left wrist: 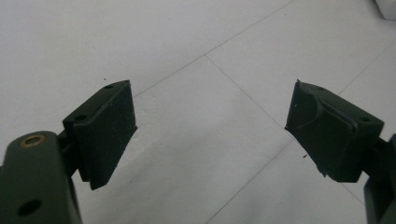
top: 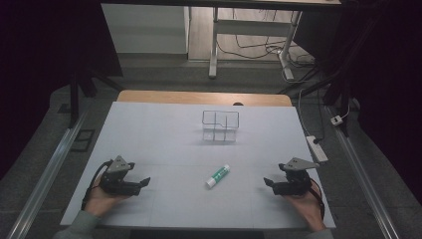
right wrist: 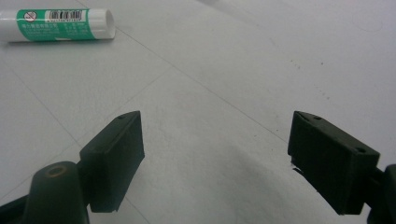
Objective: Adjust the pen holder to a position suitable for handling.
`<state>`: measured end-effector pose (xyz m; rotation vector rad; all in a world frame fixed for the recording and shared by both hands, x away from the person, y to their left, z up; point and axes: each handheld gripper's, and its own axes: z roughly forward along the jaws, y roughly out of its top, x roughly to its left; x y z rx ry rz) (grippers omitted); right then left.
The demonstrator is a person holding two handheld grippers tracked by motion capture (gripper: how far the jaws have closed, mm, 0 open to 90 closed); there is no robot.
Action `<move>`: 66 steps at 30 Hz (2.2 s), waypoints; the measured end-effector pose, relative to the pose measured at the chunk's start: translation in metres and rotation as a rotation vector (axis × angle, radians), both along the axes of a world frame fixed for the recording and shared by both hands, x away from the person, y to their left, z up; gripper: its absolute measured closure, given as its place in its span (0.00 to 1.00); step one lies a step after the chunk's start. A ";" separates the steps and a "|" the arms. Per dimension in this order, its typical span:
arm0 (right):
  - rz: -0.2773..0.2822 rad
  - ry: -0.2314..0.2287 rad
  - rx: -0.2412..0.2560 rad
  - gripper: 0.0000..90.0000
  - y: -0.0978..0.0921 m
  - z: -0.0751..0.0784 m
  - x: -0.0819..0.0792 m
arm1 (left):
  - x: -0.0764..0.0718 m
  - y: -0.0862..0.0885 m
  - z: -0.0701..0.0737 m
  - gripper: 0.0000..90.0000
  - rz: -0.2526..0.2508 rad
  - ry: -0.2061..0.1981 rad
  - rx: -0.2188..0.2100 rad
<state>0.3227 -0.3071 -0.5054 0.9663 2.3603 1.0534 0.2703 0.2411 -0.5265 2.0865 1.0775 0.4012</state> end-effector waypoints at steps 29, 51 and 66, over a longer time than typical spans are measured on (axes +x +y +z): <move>-0.025 -0.010 0.001 0.27 0.016 0.005 0.010 | 0.002 0.000 -0.001 0.17 -0.004 0.005 -0.003; -0.083 0.007 0.049 0.35 0.039 0.012 0.058 | 0.001 0.000 0.000 0.18 -0.007 0.002 -0.004; -0.095 0.023 0.056 0.51 0.060 0.011 0.092 | 0.001 -0.001 -0.001 0.18 -0.011 0.002 -0.002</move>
